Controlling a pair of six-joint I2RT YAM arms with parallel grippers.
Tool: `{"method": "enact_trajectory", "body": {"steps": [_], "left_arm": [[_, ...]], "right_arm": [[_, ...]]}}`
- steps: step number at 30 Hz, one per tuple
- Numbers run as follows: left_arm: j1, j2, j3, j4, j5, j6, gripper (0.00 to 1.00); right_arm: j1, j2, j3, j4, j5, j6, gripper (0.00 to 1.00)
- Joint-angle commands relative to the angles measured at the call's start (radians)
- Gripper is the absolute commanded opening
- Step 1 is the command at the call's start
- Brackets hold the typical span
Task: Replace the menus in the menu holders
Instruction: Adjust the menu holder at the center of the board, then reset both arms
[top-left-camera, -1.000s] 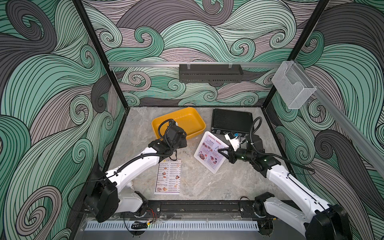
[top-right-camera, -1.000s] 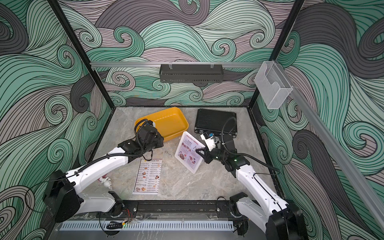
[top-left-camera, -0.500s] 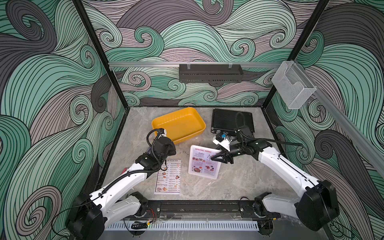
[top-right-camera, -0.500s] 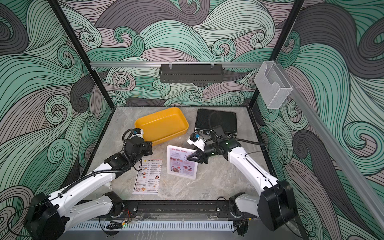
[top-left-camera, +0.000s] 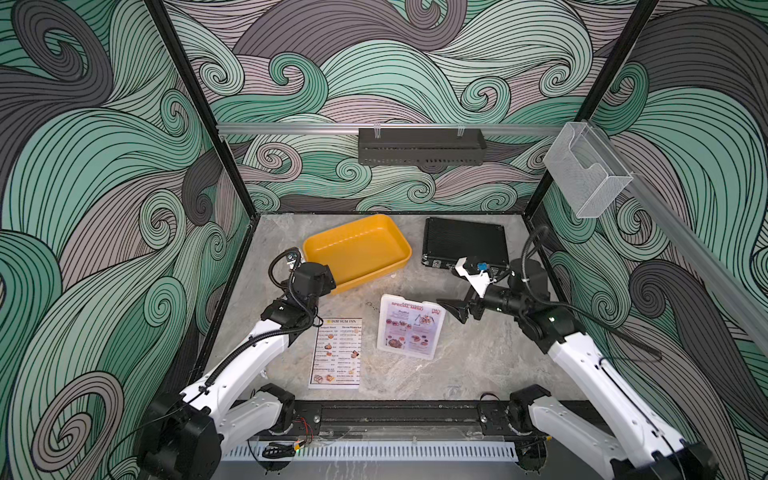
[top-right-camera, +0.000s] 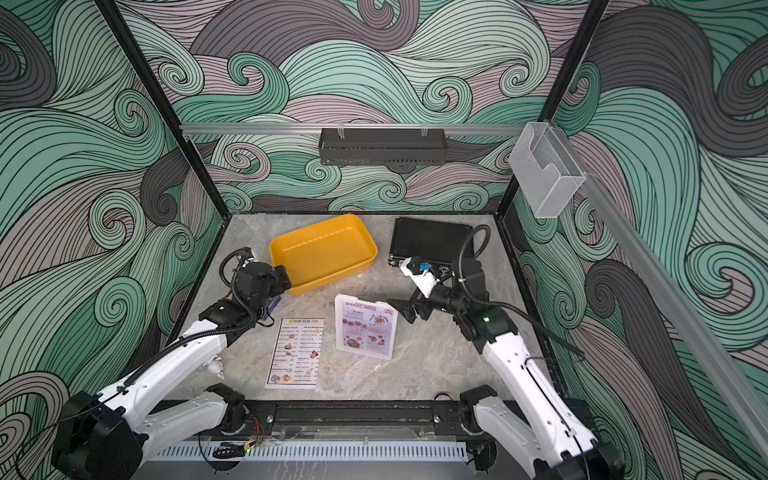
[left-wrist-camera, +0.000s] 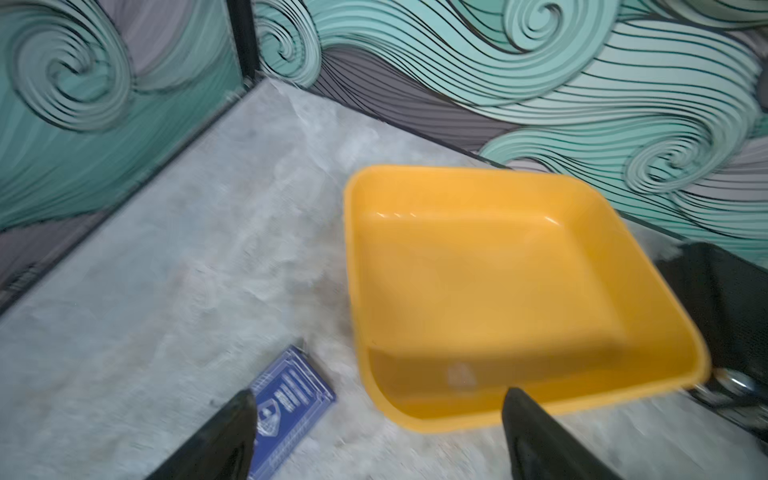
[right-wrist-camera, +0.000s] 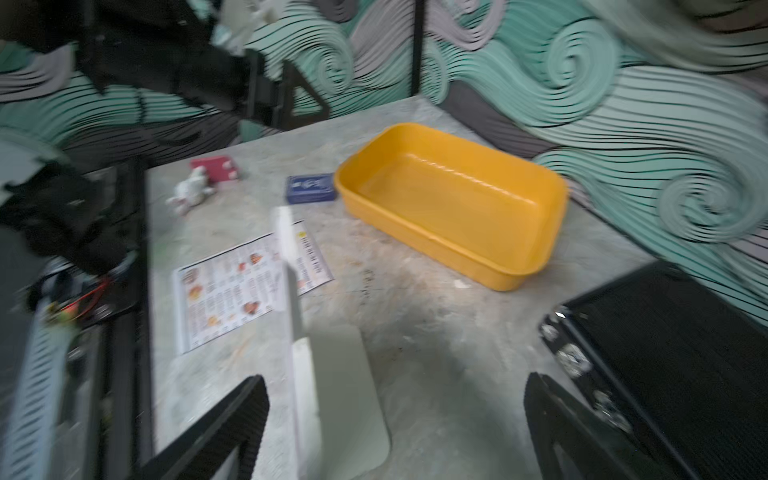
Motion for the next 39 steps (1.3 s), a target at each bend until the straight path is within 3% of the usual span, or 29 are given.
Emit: {"method": "enact_trajectory", "body": {"steps": [1,3,6,9,11,13,16,19,21,22,25,27,29,39], "left_arm": [[0.09,0.096,0.014,0.151,-0.126,0.162,0.98],[0.147,0.178,0.017,0.228,-0.076,0.25,0.99],[0.183,0.288,0.069,0.216,0.002,0.351,0.98],[0.205,0.324,0.042,0.297,0.055,0.396,0.99],[0.239,0.372,0.039,0.305,0.137,0.448,0.99],[0.279,0.378,0.017,0.35,0.153,0.444,0.98],[0.354,0.359,-0.096,0.532,0.277,0.438,0.98],[0.383,0.395,-0.206,0.74,0.333,0.421,0.99],[0.385,0.448,-0.268,0.909,0.345,0.442,0.99],[0.385,0.464,-0.28,0.95,0.345,0.447,0.99],[0.384,0.424,-0.231,0.784,0.343,0.422,0.99],[0.383,0.449,-0.261,0.889,0.349,0.454,0.99],[0.383,0.43,-0.237,0.807,0.344,0.43,0.99],[0.386,0.44,-0.221,0.79,0.348,0.428,0.99]], "right_arm": [[-0.067,0.058,-0.124,0.296,0.565,0.301,0.99],[-0.116,0.168,-0.151,0.373,0.715,0.266,1.0],[-0.199,0.364,-0.178,0.544,0.732,0.168,0.99],[-0.305,0.526,-0.192,0.673,0.617,0.269,0.99],[-0.33,0.633,-0.235,0.88,0.521,0.288,1.0],[-0.33,0.637,-0.184,0.766,0.418,0.247,1.0],[-0.332,0.631,-0.263,0.904,0.356,0.221,1.0],[-0.335,0.712,-0.387,1.248,0.363,0.238,1.0],[-0.341,0.652,-0.342,1.058,0.396,0.248,1.0],[-0.342,0.682,-0.331,1.087,0.417,0.264,1.0],[-0.338,0.666,-0.325,1.041,0.428,0.258,1.0],[-0.335,0.681,-0.332,1.089,0.434,0.258,0.99],[-0.328,0.664,-0.325,1.046,0.45,0.252,0.99],[-0.275,0.67,-0.303,1.01,0.534,0.214,0.99]]}}
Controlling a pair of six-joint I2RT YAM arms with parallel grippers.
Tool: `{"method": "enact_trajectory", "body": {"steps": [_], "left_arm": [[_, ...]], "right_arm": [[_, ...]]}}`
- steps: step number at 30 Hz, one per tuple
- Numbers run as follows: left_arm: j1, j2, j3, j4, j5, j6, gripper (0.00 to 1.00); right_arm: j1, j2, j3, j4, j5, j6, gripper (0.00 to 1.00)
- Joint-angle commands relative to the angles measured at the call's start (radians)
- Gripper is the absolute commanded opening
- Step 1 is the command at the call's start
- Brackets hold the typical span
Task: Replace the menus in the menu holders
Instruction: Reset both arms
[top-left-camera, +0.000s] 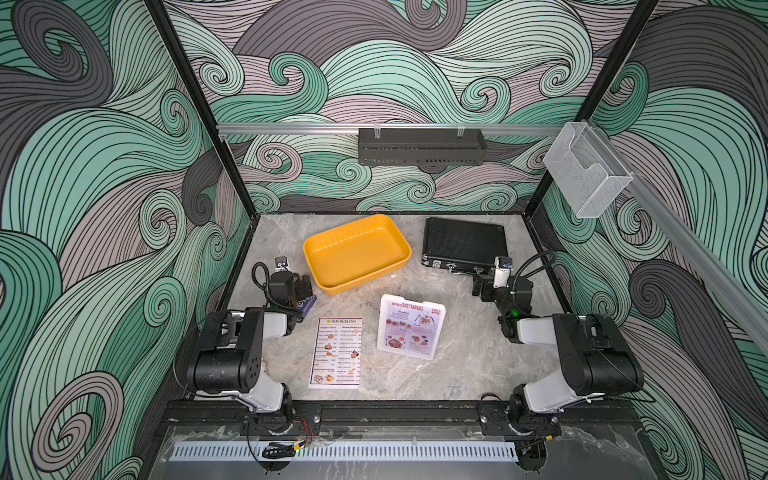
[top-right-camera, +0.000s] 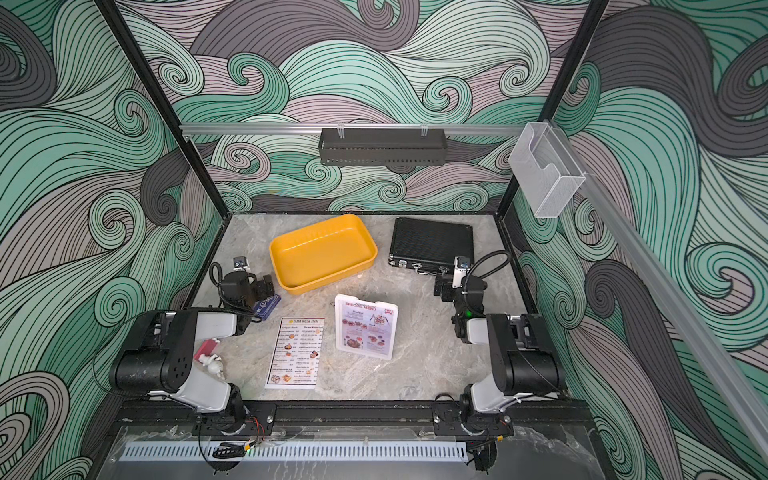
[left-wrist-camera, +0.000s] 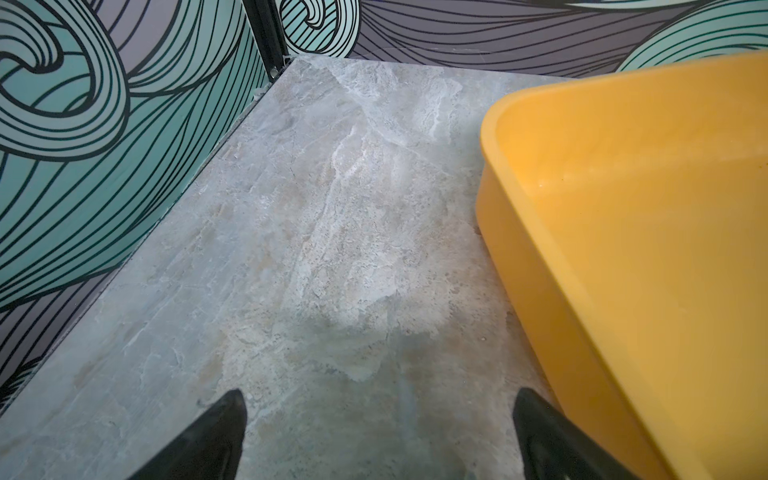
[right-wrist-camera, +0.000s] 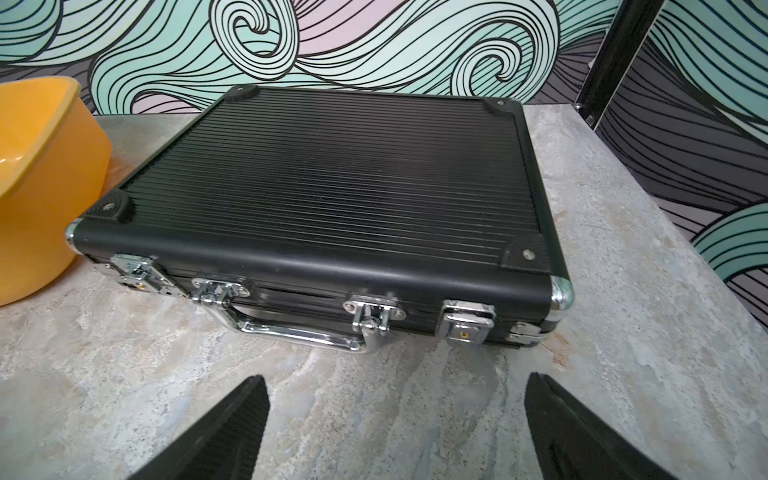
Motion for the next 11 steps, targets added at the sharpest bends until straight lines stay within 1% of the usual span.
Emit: {"method": "enact_trajectory", "body": {"steps": [1,7,11], "left_arm": [[0.002,-0.015,0.019,0.01,0.011,-0.002,0.99],[-0.001,-0.018,0.012,0.02,0.008,0.001,0.99],[-0.001,-0.022,0.01,0.021,0.009,0.001,0.99]], "right_arm": [[0.008,-0.009,0.018,-0.005,0.042,-0.015,0.99],[0.002,0.0,0.039,-0.038,0.026,-0.014,0.99],[0.004,-0.008,0.019,-0.01,0.022,-0.017,0.99]]}}
